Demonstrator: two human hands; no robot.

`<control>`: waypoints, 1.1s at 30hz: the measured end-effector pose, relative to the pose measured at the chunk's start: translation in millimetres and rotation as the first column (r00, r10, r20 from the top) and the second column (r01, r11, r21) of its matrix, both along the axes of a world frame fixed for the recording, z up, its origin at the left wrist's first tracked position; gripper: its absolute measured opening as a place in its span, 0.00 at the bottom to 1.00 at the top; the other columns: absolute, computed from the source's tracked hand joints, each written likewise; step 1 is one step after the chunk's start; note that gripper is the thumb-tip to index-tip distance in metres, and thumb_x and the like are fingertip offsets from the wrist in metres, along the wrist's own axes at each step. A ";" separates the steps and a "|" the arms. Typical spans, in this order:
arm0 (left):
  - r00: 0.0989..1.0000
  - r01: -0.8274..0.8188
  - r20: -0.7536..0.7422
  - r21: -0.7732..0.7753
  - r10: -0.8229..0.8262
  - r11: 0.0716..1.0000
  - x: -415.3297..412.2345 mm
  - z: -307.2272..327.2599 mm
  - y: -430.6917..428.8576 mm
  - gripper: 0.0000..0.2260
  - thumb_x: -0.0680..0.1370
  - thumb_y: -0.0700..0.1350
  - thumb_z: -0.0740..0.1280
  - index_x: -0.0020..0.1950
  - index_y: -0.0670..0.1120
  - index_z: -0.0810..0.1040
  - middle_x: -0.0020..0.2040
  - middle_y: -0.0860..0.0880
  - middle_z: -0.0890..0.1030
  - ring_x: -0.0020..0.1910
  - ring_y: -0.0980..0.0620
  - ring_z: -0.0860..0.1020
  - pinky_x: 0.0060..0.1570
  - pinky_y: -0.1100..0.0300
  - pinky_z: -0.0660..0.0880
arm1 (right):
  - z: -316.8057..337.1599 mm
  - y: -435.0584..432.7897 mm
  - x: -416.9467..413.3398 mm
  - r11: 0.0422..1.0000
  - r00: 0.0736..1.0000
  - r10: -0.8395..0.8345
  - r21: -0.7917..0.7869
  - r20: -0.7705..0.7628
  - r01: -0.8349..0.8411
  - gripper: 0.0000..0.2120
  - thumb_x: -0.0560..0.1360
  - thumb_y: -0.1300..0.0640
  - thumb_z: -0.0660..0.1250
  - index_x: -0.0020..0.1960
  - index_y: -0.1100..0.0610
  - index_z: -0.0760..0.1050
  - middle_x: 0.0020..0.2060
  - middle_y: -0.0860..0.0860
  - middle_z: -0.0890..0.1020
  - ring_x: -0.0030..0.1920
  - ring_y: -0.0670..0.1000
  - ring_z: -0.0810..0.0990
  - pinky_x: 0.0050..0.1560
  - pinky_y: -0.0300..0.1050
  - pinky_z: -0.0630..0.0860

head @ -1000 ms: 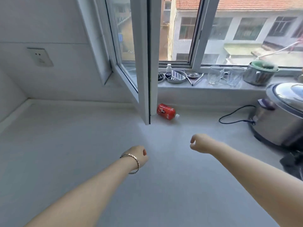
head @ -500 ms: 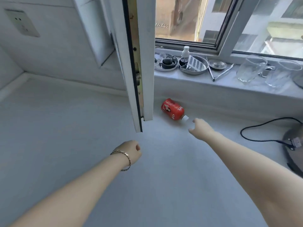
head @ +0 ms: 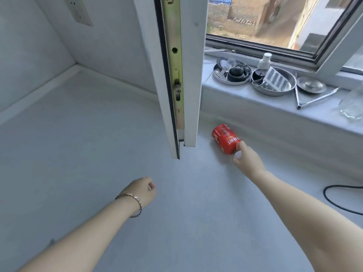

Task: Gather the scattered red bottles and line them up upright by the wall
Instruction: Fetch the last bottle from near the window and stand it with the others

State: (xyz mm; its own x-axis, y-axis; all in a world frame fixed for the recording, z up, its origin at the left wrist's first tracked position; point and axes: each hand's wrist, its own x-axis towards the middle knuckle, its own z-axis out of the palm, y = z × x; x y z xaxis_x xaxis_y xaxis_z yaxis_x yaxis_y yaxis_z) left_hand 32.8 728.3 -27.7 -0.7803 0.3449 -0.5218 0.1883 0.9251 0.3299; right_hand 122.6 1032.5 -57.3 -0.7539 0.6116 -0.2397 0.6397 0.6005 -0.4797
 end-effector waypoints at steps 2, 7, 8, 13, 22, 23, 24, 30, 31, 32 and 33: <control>1.000 -0.024 0.001 0.015 0.024 1.000 7.7 2.9 -14.9 0.04 0.76 0.43 0.59 0.43 0.49 0.72 0.37 0.55 0.73 0.42 0.49 0.75 0.44 0.61 0.71 | 9.8 -10.8 11.4 0.987 0.993 0.115 0.118 -0.012 -0.113 0.11 0.73 0.58 0.63 0.54 0.59 0.70 0.46 0.57 0.79 0.41 0.59 0.75 0.42 0.47 0.71; 0.997 -0.071 0.018 0.019 0.070 0.997 27.6 10.1 -74.5 0.07 0.76 0.44 0.59 0.38 0.51 0.70 0.35 0.56 0.73 0.41 0.49 0.75 0.47 0.57 0.75 | 47.6 -57.9 21.7 0.925 0.963 0.269 0.272 0.019 -0.264 0.08 0.72 0.52 0.65 0.46 0.54 0.68 0.32 0.51 0.77 0.35 0.57 0.72 0.35 0.44 0.67; 0.996 -0.087 0.021 0.023 0.086 0.996 32.4 12.3 -89.8 0.08 0.76 0.44 0.59 0.37 0.51 0.70 0.35 0.56 0.73 0.42 0.49 0.75 0.48 0.56 0.76 | 56.3 -72.2 19.4 0.917 0.957 0.283 0.274 0.061 -0.288 0.08 0.72 0.52 0.64 0.47 0.54 0.69 0.32 0.52 0.76 0.36 0.58 0.72 0.36 0.44 0.68; 0.984 -0.175 -0.030 0.033 0.176 0.984 68.1 30.9 -185.0 0.05 0.77 0.45 0.59 0.42 0.50 0.71 0.39 0.52 0.75 0.46 0.47 0.77 0.43 0.62 0.69 | 87.1 -182.9 14.2 0.795 0.803 0.494 0.202 0.333 -0.573 0.07 0.71 0.52 0.58 0.48 0.50 0.70 0.33 0.51 0.73 0.40 0.57 0.73 0.28 0.40 0.62; 0.861 -0.506 -0.055 -0.004 0.505 0.863 167.0 43.9 -462.8 0.13 0.76 0.45 0.59 0.32 0.55 0.66 0.43 0.51 0.75 0.44 0.50 0.74 0.47 0.60 0.71 | 105.9 -502.6 27.6 0.530 0.523 0.804 0.060 0.283 -0.846 0.17 0.71 0.49 0.61 0.59 0.50 0.71 0.45 0.51 0.78 0.46 0.55 0.75 0.42 0.43 0.73; 0.843 -0.537 -0.058 -0.015 0.535 0.844 181.4 46.3 -495.9 0.13 0.76 0.45 0.60 0.31 0.55 0.66 0.43 0.51 0.75 0.44 0.50 0.74 0.47 0.60 0.71 | 109.0 -539.1 29.9 0.508 0.503 0.822 0.055 0.265 -0.860 0.17 0.71 0.49 0.61 0.60 0.49 0.71 0.48 0.52 0.79 0.47 0.54 0.75 0.42 0.43 0.73; 0.822 -0.568 -0.061 -0.020 0.566 0.822 196.3 49.1 -527.8 0.13 0.76 0.44 0.59 0.31 0.55 0.65 0.43 0.51 0.75 0.44 0.50 0.74 0.46 0.61 0.70 | 112.1 -574.7 32.1 0.487 0.483 0.840 0.051 0.247 -0.872 0.18 0.72 0.49 0.62 0.60 0.50 0.71 0.51 0.53 0.80 0.46 0.54 0.74 0.41 0.43 0.73; 0.670 -0.741 -0.100 -0.025 0.736 0.671 276.5 73.3 -692.6 0.05 0.77 0.44 0.59 0.43 0.50 0.72 0.51 0.50 0.78 0.47 0.51 0.73 0.52 0.59 0.72 | 129.5 -758.8 43.6 0.353 0.358 0.913 0.062 0.197 -0.934 0.17 0.72 0.50 0.62 0.60 0.51 0.73 0.49 0.52 0.80 0.46 0.54 0.77 0.42 0.43 0.75; 0.645 -0.763 -0.108 -0.029 0.757 0.646 287.0 76.8 -715.4 0.04 0.77 0.44 0.59 0.44 0.50 0.72 0.51 0.49 0.78 0.47 0.51 0.74 0.53 0.59 0.72 | 131.8 -783.8 44.6 0.344 0.349 0.917 0.061 0.194 -0.937 0.16 0.72 0.51 0.62 0.59 0.51 0.73 0.46 0.52 0.79 0.45 0.54 0.76 0.41 0.42 0.73; 0.619 -0.784 -0.114 -0.036 0.777 0.620 296.3 79.6 -736.9 0.04 0.77 0.44 0.59 0.44 0.49 0.72 0.51 0.49 0.78 0.49 0.50 0.75 0.54 0.58 0.73 | 133.4 -807.0 44.5 0.339 0.343 0.920 0.052 0.189 -0.939 0.16 0.71 0.51 0.62 0.58 0.50 0.74 0.44 0.51 0.77 0.44 0.54 0.76 0.40 0.41 0.72; 0.589 -0.807 -0.116 -0.042 0.800 0.589 304.7 82.2 -757.6 0.04 0.77 0.44 0.59 0.44 0.49 0.72 0.50 0.49 0.78 0.51 0.49 0.77 0.55 0.57 0.73 | 134.5 -829.3 44.0 0.337 0.338 0.923 0.036 0.182 -0.941 0.15 0.71 0.51 0.62 0.58 0.49 0.74 0.44 0.50 0.77 0.44 0.53 0.76 0.38 0.40 0.71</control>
